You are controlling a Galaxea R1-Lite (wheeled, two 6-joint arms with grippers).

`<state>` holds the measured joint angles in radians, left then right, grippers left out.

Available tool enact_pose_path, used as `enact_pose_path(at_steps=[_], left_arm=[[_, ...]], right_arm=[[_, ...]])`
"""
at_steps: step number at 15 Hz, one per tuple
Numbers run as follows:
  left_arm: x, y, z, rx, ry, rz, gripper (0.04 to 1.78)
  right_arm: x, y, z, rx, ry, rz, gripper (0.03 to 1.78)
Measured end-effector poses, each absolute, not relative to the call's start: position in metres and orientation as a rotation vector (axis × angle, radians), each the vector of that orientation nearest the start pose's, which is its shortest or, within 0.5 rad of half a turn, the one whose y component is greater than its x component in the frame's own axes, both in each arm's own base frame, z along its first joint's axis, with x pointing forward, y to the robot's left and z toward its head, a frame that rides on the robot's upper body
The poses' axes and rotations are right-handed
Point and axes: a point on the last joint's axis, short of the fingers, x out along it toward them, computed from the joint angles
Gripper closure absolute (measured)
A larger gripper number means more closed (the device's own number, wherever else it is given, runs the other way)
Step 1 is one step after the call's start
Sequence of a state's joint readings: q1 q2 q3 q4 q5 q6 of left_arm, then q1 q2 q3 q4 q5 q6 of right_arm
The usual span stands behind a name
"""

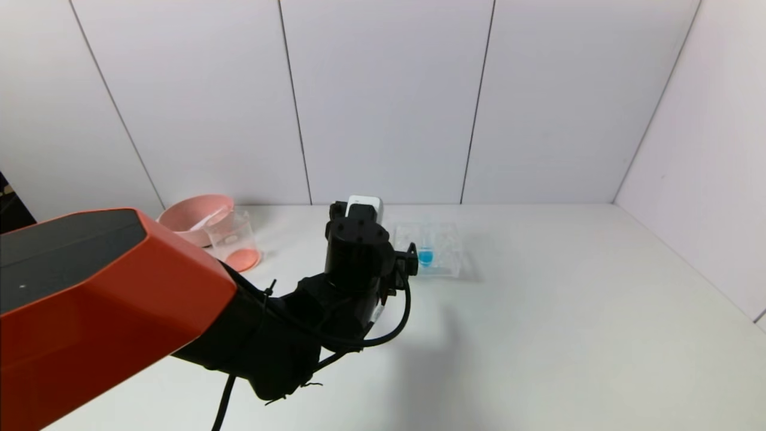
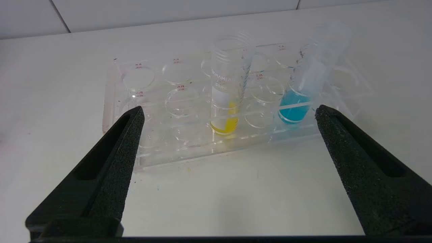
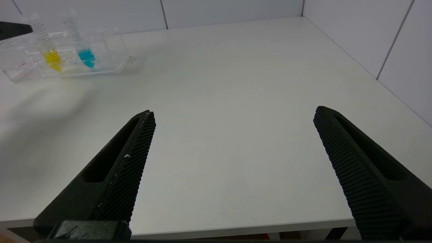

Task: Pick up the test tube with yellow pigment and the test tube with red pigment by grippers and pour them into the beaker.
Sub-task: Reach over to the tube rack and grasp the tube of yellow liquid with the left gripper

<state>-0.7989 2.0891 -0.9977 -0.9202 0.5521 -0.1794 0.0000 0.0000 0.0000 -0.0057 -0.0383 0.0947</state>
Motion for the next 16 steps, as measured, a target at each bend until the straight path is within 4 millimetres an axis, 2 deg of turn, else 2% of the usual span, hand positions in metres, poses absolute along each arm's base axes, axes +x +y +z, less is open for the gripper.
enact_pose_path(at_steps=[7, 12, 16], left_arm=[[0.312, -0.300, 0.103, -0.033, 0.062, -0.193, 0.06], [0.333, -0.295, 0.102, -0.020, 0.037, -0.138, 0.06], [0.342, -0.294, 0.106, -0.014, 0.016, -0.124, 0.06]], right_arm=[[-0.023, -0.001, 0.076, 0.095, -0.007, -0.038, 0.10], [-0.023, -0.001, 0.076, 0.095, -0.007, -0.038, 0.10], [-0.023, -0.001, 0.076, 0.095, -0.007, -0.038, 0.10]])
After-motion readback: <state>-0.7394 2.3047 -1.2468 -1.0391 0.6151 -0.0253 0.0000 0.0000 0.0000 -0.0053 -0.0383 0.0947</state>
